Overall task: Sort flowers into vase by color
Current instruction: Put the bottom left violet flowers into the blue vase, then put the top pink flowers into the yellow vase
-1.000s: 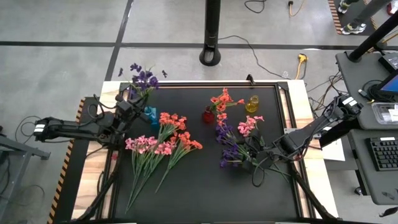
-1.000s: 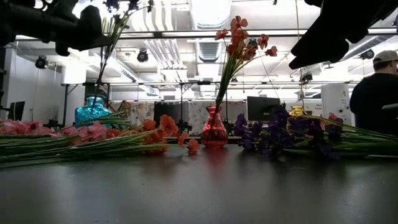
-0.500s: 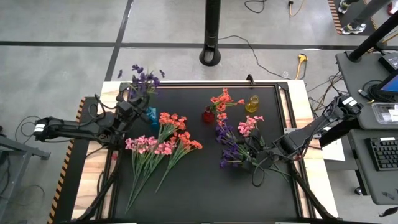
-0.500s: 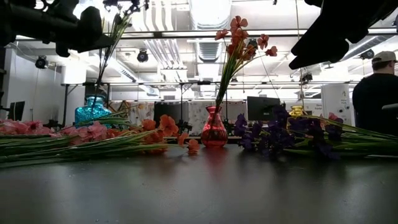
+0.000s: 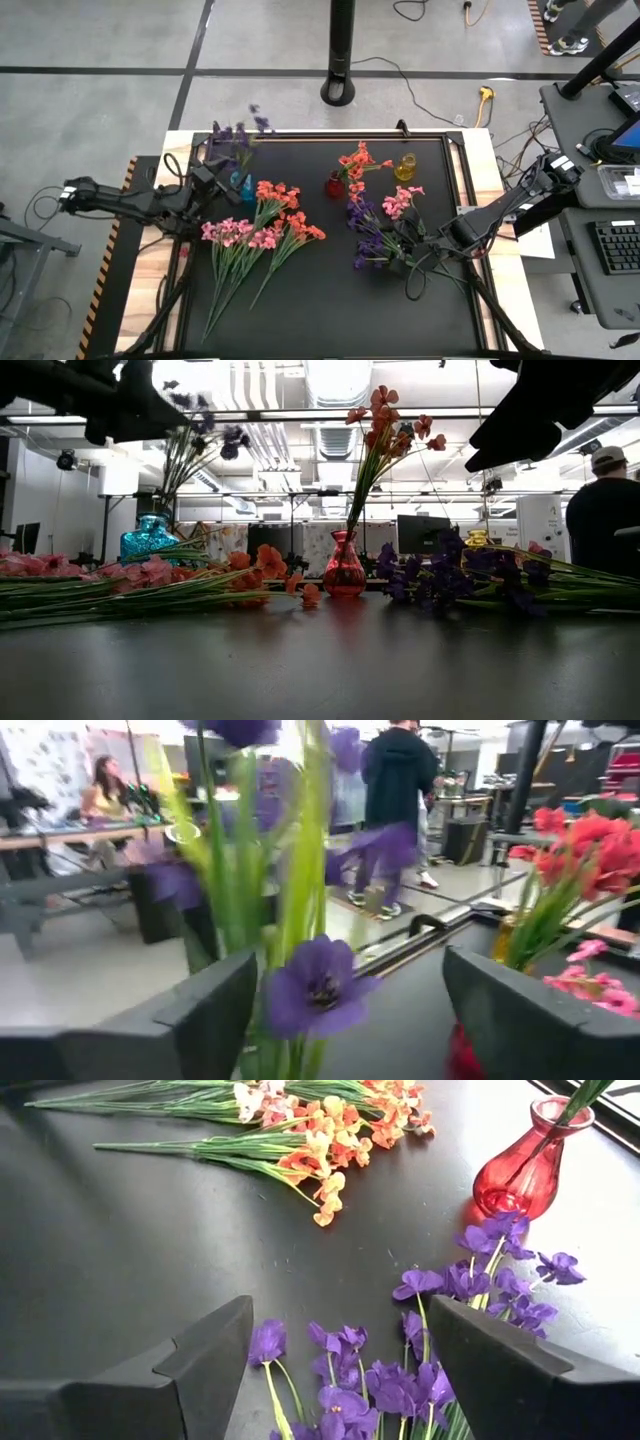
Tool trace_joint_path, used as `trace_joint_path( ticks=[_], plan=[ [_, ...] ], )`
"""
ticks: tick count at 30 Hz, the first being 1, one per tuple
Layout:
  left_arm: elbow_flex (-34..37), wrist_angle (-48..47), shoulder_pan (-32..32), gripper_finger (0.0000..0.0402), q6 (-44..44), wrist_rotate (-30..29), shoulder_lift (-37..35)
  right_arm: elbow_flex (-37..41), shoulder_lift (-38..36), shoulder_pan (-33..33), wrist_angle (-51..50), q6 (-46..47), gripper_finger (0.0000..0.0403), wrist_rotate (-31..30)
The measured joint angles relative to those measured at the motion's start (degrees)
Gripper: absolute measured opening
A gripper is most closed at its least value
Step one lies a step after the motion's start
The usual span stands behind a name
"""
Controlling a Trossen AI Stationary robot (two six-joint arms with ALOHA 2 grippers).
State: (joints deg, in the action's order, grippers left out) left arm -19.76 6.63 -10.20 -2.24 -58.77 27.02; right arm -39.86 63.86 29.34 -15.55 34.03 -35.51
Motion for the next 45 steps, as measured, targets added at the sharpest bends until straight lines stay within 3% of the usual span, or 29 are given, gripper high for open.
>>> trace_joint_path(
  ticks=[4,7,13,18,26,34,38,45],
  plan=[
    [-4.9,-10.9,-1.7,0.0330,-6.9,2.4,1.2,0.0,0.0,0.0,0.0,-0.5,0.0302,0.0],
    [-10.6,-24.3,-2.6,0.0330,-16.5,3.3,2.9,0.0,0.0,0.0,0.0,0.2,0.0304,1.6],
    [-24.2,-53.2,-2.9,0.0324,-42.6,16.7,7.7,0.0,0.0,0.0,-0.4,5.4,0.0297,8.3],
    [-28.2,-57.6,-3.6,0.0324,-49.2,32.3,13.0,0.0,0.0,0.0,-3.2,12.1,0.0291,18.7],
    [-30.5,-71.9,-8.2,0.0324,-63.7,41.5,20.0,0.0,0.0,0.0,-9.8,24.0,0.0288,27.8],
    [-30.5,-73.5,-18.4,0.0324,-74.4,42.9,23.8,0.0,0.0,0.2,-15.3,33.0,0.0279,38.0],
    [-31.0,-71.0,-24.7,0.0324,-78.4,40.7,26.1,0.0,0.0,0.3,-17.7,37.6,0.0275,43.5],
    [-31.0,-60.7,-32.4,0.0324,-78.7,35.9,31.4,0.0,0.0,1.2,-18.5,41.8,0.0274,45.5]
  ],
)
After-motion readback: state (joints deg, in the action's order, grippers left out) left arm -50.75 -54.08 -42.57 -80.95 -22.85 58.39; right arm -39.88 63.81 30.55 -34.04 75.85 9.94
